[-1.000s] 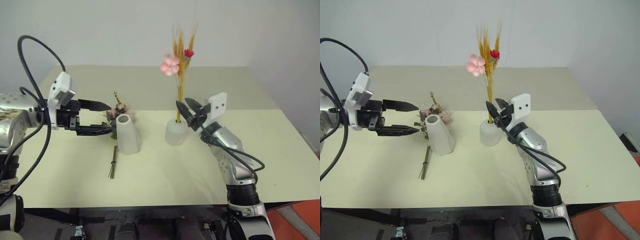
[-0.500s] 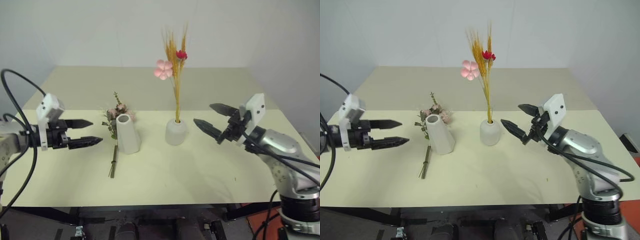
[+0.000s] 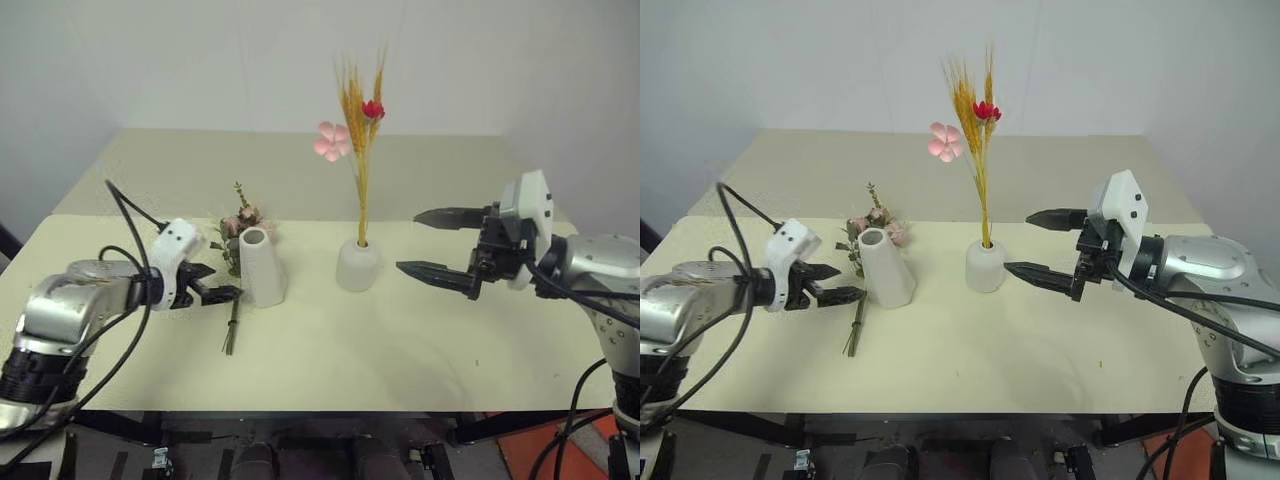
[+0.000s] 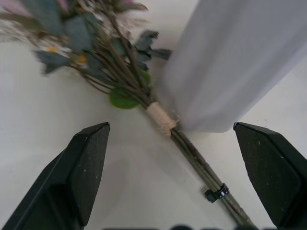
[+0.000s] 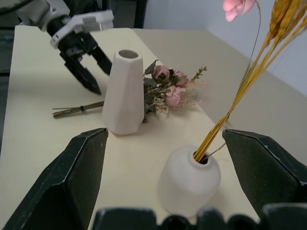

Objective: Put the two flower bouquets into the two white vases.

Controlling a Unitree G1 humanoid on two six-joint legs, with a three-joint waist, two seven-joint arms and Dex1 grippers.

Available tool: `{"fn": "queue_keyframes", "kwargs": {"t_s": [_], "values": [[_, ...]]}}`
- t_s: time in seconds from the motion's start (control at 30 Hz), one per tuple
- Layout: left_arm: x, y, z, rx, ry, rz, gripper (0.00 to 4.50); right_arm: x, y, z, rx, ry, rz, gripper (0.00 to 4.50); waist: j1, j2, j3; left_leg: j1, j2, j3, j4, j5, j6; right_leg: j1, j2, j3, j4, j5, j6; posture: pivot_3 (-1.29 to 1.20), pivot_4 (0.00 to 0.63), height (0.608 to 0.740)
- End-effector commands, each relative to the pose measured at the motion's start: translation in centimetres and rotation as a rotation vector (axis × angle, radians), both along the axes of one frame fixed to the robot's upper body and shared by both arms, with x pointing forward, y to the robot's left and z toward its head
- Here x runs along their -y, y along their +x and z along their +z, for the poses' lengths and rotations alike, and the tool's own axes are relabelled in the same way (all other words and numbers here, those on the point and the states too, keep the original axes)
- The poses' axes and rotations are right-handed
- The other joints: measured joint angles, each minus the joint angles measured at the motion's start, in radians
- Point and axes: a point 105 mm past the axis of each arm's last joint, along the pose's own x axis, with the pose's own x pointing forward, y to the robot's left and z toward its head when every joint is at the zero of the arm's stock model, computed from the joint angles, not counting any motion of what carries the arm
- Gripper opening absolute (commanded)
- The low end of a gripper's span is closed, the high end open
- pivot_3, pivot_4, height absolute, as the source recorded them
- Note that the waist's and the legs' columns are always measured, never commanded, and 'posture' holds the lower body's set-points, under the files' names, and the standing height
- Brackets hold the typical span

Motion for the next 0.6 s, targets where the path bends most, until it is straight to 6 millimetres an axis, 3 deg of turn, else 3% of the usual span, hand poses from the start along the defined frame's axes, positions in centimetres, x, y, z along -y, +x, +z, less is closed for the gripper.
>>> {"fn": "queue_keyframes", "kwargs": {"t_s": [0.03,0.07,0.17,0.5,0.57,0.6], "values": [[-0.6,0.6,-0.6,-0.014,0.074,0.050,4.50,-0.2,-0.5,1.2,0.050,-0.005,0.029,4.48,0.002,0.000,0.000,0.000,0.000,0.000,0.000,0.000,0.000,0.000,0.000,0.000,0.000,0.000,0.000,0.00,0.150,0.740],[-0.7,0.6,-0.8,-0.021,0.077,0.057,4.50,-0.2,-0.5,1.2,0.050,-0.008,0.032,4.48,0.002,0.000,0.000,0.000,0.000,0.000,0.000,0.000,0.000,0.000,0.000,0.000,0.000,0.000,0.000,0.00,0.150,0.740],[-1.5,1.4,-1.4,-0.024,0.101,0.127,3.91,-0.1,-0.9,1.1,0.039,-0.033,0.055,4.50,0.003,0.000,0.000,0.000,0.000,0.000,0.000,0.000,0.000,0.000,0.000,0.000,0.000,0.000,0.000,0.00,0.150,0.740],[-4.1,1.7,-0.7,0.010,0.109,0.237,0.67,0.3,-1.6,0.8,0.005,-0.067,0.115,4.50,0.000,0.000,0.000,0.001,0.000,0.000,0.000,0.000,0.000,0.000,0.000,0.000,0.001,0.000,0.000,0.00,0.150,0.740],[-5.0,1.7,-0.3,0.020,0.096,0.284,0.10,0.3,-1.6,0.7,0.001,-0.070,0.121,4.50,0.000,0.000,0.000,0.001,0.000,0.000,0.000,0.000,0.000,0.000,0.000,0.000,0.001,0.000,0.000,0.00,0.150,0.740],[-5.4,1.7,0.0,0.031,0.097,0.299,0.02,0.3,-1.6,0.6,-0.003,-0.072,0.124,4.50,0.001,0.000,0.000,0.001,0.000,0.000,0.000,0.000,0.000,0.000,0.000,0.000,0.001,0.000,0.000,0.00,0.150,0.740]]}}
